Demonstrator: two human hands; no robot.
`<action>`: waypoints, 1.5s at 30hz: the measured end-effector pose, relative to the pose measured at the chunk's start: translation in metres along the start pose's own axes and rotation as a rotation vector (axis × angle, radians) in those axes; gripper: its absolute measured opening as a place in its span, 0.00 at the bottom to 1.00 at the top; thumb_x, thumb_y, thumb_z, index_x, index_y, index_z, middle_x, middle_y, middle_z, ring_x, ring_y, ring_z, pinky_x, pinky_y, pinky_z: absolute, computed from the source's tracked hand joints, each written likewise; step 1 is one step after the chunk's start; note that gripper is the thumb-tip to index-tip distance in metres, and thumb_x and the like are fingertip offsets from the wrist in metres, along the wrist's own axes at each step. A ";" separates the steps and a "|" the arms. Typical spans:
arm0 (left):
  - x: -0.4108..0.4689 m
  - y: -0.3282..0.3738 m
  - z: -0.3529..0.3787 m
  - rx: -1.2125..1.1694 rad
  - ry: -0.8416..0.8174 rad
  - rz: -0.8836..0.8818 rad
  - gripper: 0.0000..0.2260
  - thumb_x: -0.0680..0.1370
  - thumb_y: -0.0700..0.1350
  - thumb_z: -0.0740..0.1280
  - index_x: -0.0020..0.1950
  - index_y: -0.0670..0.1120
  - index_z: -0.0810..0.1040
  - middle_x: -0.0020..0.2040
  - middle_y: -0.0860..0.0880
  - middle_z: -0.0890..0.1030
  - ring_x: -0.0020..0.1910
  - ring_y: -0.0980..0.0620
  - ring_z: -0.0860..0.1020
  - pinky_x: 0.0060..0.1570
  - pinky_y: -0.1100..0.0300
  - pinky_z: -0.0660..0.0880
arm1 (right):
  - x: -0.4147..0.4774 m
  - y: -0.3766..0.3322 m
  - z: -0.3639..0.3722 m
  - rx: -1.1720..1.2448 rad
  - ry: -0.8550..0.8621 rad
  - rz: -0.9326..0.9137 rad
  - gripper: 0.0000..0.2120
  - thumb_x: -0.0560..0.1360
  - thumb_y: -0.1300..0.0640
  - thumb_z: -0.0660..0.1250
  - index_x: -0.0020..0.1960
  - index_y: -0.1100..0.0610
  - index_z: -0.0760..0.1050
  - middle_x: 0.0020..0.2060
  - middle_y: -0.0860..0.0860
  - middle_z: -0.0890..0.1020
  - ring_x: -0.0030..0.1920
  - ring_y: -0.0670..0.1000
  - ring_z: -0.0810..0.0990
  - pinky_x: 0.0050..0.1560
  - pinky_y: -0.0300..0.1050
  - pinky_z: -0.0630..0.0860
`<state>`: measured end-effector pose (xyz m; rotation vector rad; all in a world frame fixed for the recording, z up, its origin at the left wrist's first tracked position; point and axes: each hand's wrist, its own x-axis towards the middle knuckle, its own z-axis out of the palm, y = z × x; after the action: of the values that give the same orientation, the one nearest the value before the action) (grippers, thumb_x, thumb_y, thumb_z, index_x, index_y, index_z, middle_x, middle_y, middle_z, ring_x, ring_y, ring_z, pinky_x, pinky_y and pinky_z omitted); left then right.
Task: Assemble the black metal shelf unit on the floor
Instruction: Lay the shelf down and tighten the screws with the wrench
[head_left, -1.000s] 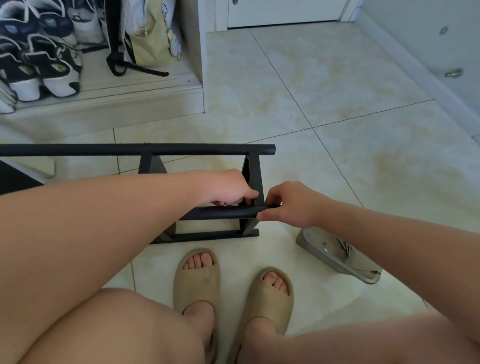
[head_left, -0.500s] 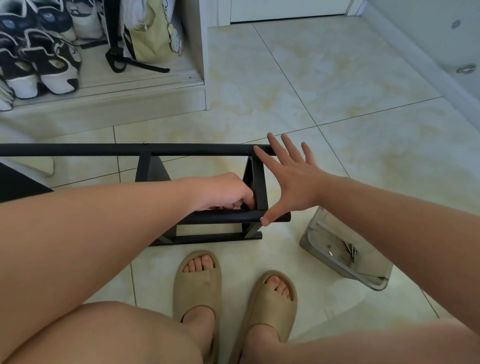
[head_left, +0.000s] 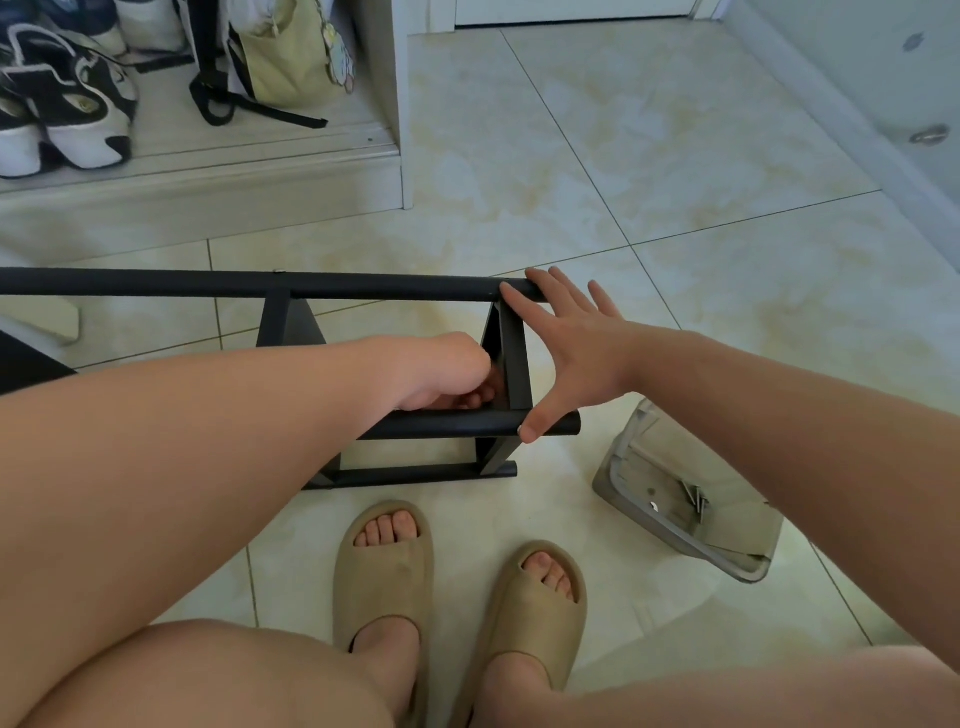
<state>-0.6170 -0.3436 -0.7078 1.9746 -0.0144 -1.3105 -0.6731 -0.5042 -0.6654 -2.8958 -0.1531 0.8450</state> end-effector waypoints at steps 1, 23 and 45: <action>0.000 0.001 0.000 -0.046 -0.016 0.015 0.13 0.80 0.35 0.56 0.48 0.41 0.81 0.34 0.47 0.79 0.28 0.53 0.73 0.31 0.64 0.72 | 0.000 -0.001 0.000 0.001 -0.004 0.004 0.74 0.54 0.24 0.75 0.80 0.45 0.29 0.80 0.51 0.32 0.78 0.52 0.28 0.77 0.62 0.31; 0.004 -0.010 -0.006 0.194 -0.018 0.213 0.03 0.75 0.41 0.72 0.46 0.43 0.84 0.31 0.51 0.84 0.27 0.56 0.80 0.27 0.68 0.73 | -0.002 0.000 0.003 -0.007 0.015 -0.004 0.74 0.55 0.22 0.74 0.81 0.48 0.30 0.79 0.52 0.30 0.78 0.51 0.27 0.76 0.60 0.29; 0.006 -0.008 -0.007 -0.030 -0.242 -0.071 0.05 0.78 0.42 0.69 0.48 0.44 0.85 0.41 0.47 0.86 0.37 0.52 0.83 0.42 0.59 0.77 | -0.003 0.002 0.007 -0.014 0.023 -0.013 0.74 0.56 0.21 0.72 0.80 0.51 0.29 0.79 0.50 0.28 0.78 0.49 0.27 0.76 0.59 0.29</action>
<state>-0.6113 -0.3361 -0.7162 1.7956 -0.0416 -1.5800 -0.6789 -0.5061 -0.6699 -2.9128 -0.1760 0.8108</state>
